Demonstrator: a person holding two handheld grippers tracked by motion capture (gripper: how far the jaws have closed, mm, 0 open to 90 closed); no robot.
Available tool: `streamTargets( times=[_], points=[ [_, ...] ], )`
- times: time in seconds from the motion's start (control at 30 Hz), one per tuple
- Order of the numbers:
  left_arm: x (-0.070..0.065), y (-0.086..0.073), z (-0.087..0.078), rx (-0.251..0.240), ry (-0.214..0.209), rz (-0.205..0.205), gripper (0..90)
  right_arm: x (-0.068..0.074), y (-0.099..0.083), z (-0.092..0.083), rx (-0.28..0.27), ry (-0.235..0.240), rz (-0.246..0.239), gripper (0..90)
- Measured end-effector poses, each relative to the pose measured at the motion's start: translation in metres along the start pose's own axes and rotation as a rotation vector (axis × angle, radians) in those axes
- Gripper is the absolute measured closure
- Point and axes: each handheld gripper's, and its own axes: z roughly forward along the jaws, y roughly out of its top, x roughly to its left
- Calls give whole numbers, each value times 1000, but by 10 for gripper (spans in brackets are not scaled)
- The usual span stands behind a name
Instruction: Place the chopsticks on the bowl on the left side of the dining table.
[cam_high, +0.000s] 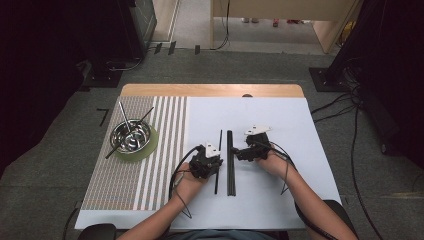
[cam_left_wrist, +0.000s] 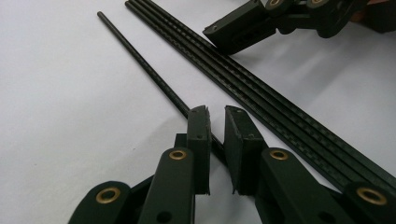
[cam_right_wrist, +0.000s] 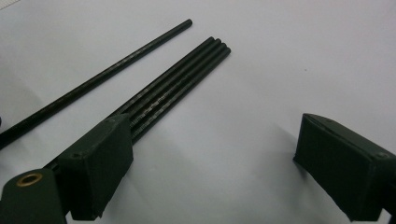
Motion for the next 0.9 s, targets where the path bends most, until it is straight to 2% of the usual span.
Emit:
streamTargets(
  times=[0.1,0.2,0.3,0.37,0.47,0.57,0.63,0.73,0.9],
  points=[
    [0,0,-1,-4,2,-3,829,0,0,0,0,0,0,110],
    [4,1,-3,-6,8,-9,885,0,0,0,-1,0,0,110],
    [7,0,-3,-11,17,-30,853,0,0,0,0,0,-1,110],
    [8,-1,0,13,26,-31,825,0,0,0,-1,0,0,109],
    [10,-2,-1,0,18,-57,816,0,0,0,0,-1,0,109],
    [8,0,-3,-24,15,-66,792,0,0,0,0,0,-1,109],
    [3,2,-4,-35,12,-60,759,0,0,0,0,-1,0,109],
    [-5,2,-3,-32,24,-23,752,0,0,0,0,0,0,109],
    [-6,-4,2,-14,65,-4,719,0,0,0,-1,-1,0,109]
  ],
)
